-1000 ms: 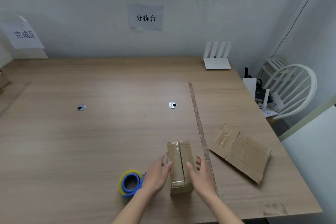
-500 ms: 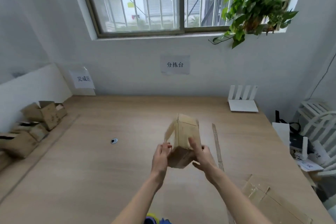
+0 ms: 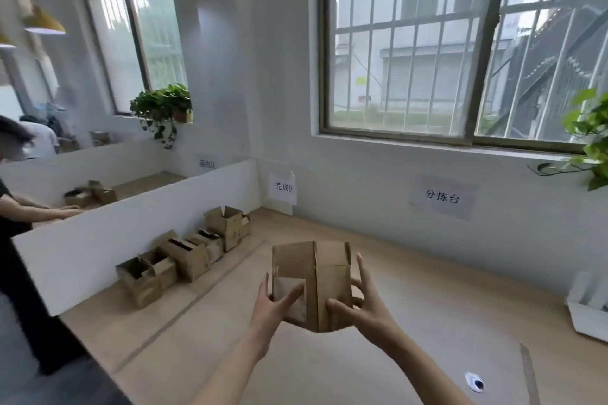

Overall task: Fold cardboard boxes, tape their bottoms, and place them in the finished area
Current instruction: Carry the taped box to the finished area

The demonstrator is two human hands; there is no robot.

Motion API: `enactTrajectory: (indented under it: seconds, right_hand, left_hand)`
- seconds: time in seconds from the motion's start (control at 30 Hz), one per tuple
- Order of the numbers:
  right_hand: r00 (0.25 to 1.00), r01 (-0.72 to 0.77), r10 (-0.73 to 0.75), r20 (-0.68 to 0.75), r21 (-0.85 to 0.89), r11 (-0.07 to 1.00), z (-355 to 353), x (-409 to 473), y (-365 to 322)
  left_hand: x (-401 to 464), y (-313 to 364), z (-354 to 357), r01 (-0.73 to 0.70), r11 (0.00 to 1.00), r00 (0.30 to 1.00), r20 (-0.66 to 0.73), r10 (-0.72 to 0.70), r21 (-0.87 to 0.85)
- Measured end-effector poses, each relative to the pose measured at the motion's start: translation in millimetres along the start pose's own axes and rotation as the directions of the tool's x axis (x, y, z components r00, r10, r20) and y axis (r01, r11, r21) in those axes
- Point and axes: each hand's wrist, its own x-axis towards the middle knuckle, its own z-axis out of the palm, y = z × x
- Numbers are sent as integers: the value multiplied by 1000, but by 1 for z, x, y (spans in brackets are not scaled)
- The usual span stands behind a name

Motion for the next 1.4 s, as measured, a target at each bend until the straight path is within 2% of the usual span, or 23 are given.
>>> enactTrajectory:
  seconds: [0.07,0.17,0.3,0.43,0.53,0.63,0.77,0.97,1.23,1.3,1.4]
  right_hand:
    - [995,78,-69,73,-126,989,44,28,-13]
    - [974,119,-50,221,-312,943,122,69,-27]
    - [979,134,-59,195,-403,905,234,115,-30]
    - [968,178,-87,236,-397,900,334,147,-25]
    - [969,177,-87,233,-399,900,397,164,-21]
    - [975,155,-69,210,-429,890,452,182,-12]
    - [979,174,-99,179,-472,864,518,216,5]
    - [973,152,-52,223,-458,876,608,291,68]
    - [963,32,110,247,-507,861,697,402,172]
    - [956,-9,159,246,-519,855,710,425,194]
    - [944,-64,230,237,-554,830,725,453,219]
  left_hand:
    - [2,7,-57,-59,998,996,-71,60,13]
    - [5,10,-142,-136,988,979,-144,145,75]
    - [9,13,-251,-172,979,948,-250,195,112]
    - [17,13,-347,-93,985,935,-327,136,143]
    - [28,9,-412,-3,961,921,-373,110,277]
    - [40,-4,-475,141,893,899,-433,65,427]
    - [60,-33,-555,252,778,893,-449,43,576]
    - [108,-82,-655,363,683,871,-491,-7,634]
    - [223,-137,-760,503,546,850,-497,-173,670]
    - [253,-147,-770,498,545,858,-477,-192,675]
    - [293,-159,-769,413,548,906,-390,-165,728]
